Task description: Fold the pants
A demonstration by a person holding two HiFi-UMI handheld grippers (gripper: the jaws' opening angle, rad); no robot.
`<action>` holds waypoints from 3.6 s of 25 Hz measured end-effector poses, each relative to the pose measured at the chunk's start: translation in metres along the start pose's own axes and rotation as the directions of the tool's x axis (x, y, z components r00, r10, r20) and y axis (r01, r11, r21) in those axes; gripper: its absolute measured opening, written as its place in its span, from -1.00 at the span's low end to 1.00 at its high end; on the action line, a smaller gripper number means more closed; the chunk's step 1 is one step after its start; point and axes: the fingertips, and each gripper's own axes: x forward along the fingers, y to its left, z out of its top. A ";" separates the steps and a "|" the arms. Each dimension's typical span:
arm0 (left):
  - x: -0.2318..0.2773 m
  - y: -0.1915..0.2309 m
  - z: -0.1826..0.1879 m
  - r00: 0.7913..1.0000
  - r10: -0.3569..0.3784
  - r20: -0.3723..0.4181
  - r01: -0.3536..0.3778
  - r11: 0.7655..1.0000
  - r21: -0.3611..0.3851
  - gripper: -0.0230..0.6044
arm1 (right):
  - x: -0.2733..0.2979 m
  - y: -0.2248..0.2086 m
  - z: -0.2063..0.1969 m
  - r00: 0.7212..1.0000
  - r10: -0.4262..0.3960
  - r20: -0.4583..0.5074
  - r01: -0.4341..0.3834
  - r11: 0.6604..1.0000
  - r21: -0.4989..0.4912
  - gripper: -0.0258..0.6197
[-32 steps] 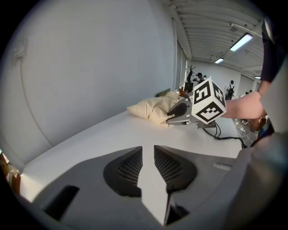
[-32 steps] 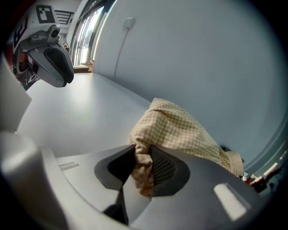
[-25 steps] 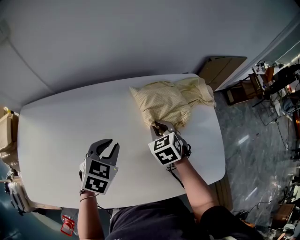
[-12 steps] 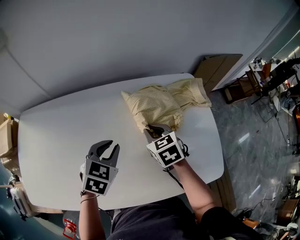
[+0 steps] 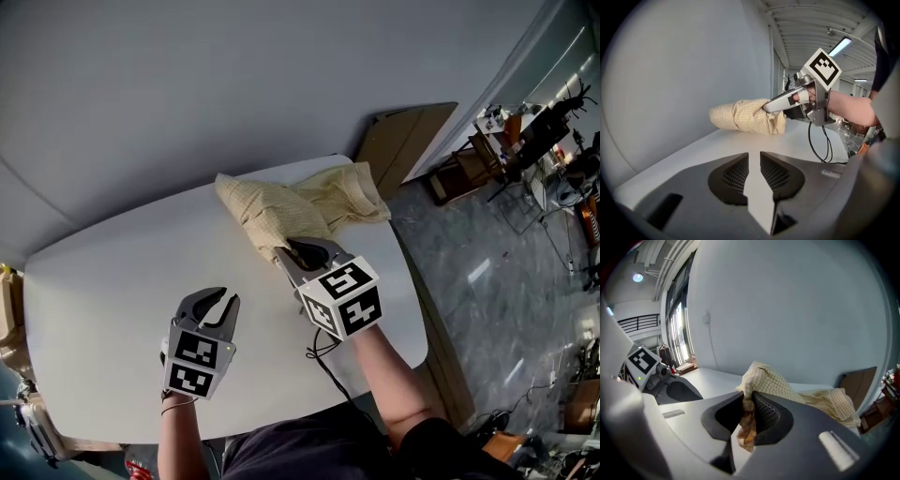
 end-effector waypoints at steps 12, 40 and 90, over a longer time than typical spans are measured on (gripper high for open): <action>0.054 -0.045 0.055 0.998 -0.058 0.006 0.058 0.997 0.054 -0.66 | -0.066 -0.138 0.023 0.951 -0.230 0.205 0.195 0.965 0.174 -0.79; 0.110 -0.073 0.086 0.996 -0.092 0.013 0.092 0.995 0.040 -0.67 | -0.086 -0.278 -0.090 0.829 -0.554 -0.075 0.553 0.793 0.254 -0.34; -0.141 0.008 0.068 0.901 0.170 0.398 -0.112 0.980 -0.166 -0.95 | -0.121 0.081 0.043 0.920 -0.206 0.333 0.170 0.976 0.136 -0.92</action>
